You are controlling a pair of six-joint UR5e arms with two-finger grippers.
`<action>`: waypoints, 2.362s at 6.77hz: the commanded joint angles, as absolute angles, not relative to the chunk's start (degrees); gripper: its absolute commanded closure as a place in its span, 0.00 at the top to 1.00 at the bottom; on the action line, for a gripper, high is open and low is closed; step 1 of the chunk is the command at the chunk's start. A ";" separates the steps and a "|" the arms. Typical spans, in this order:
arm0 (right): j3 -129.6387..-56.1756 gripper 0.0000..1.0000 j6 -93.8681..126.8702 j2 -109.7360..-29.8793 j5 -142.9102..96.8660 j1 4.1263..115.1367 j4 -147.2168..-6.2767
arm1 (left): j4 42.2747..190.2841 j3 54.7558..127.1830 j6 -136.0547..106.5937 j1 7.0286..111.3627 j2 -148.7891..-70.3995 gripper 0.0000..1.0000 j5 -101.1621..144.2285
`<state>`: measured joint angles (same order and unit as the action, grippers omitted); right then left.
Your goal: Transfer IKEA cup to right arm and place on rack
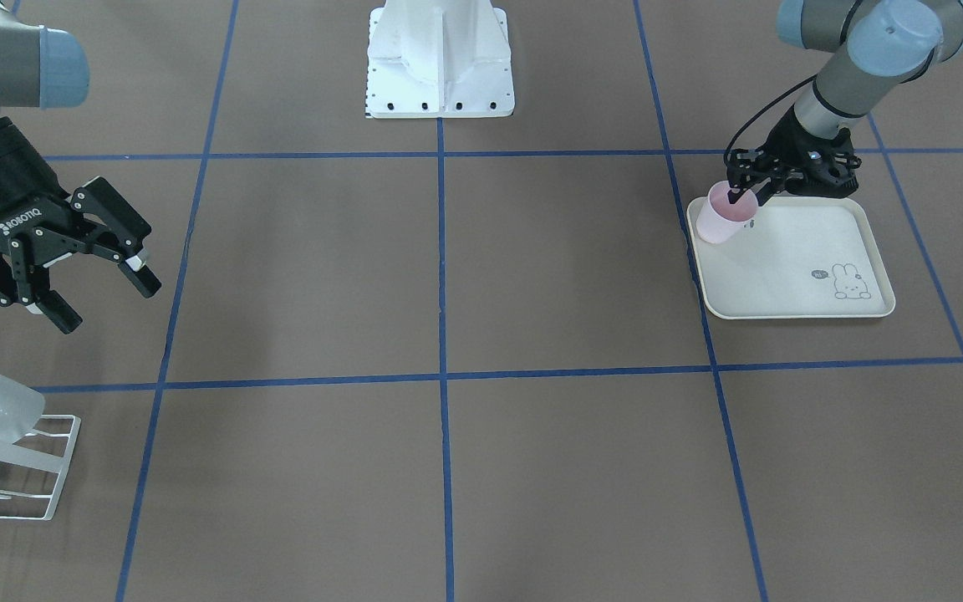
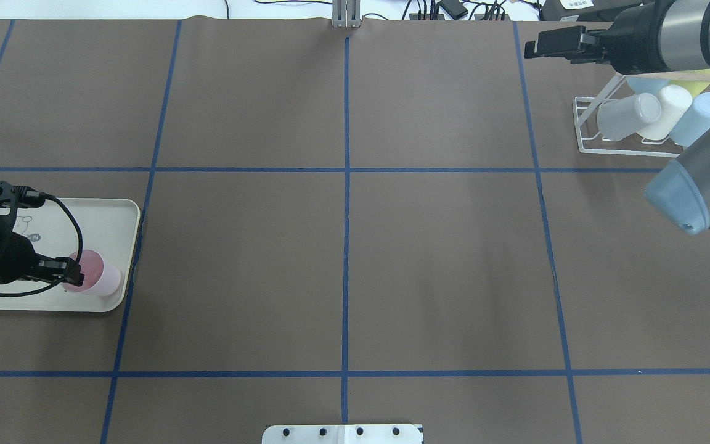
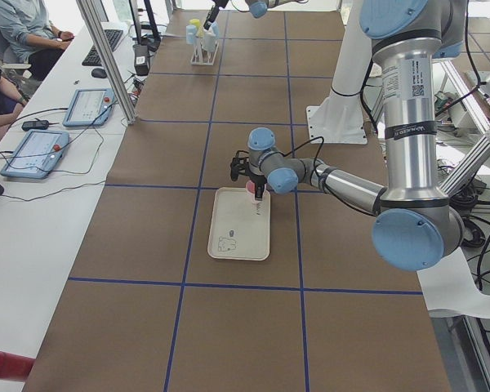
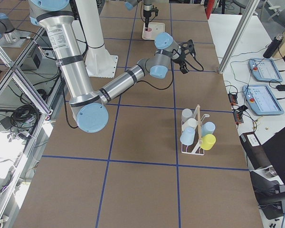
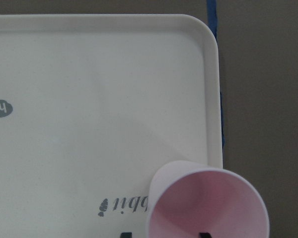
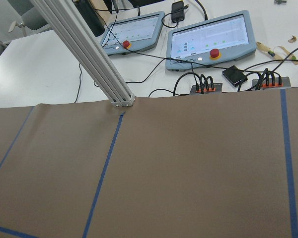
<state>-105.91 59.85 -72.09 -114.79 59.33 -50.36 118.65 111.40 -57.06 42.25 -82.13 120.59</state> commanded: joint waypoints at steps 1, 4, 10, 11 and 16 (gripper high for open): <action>-105.91 1.00 59.85 -72.07 -114.79 59.33 -50.36 | 118.65 110.22 -57.13 42.28 -82.88 0.07 120.50; -106.17 1.00 59.85 -71.90 -114.87 59.33 -50.27 | 110.38 117.64 -57.13 43.06 -82.00 0.00 120.50; -105.39 1.00 78.35 -64.10 -114.62 54.33 -49.66 | 94.48 118.85 -81.83 54.49 -106.90 0.00 114.00; -104.60 1.00 82.92 -61.11 -112.96 53.36 -49.66 | 95.87 118.22 -91.14 54.06 -109.49 0.00 111.91; -101.26 1.00 104.72 -59.07 -95.92 43.61 -30.01 | 138.59 110.24 -133.53 47.29 -110.04 0.00 101.80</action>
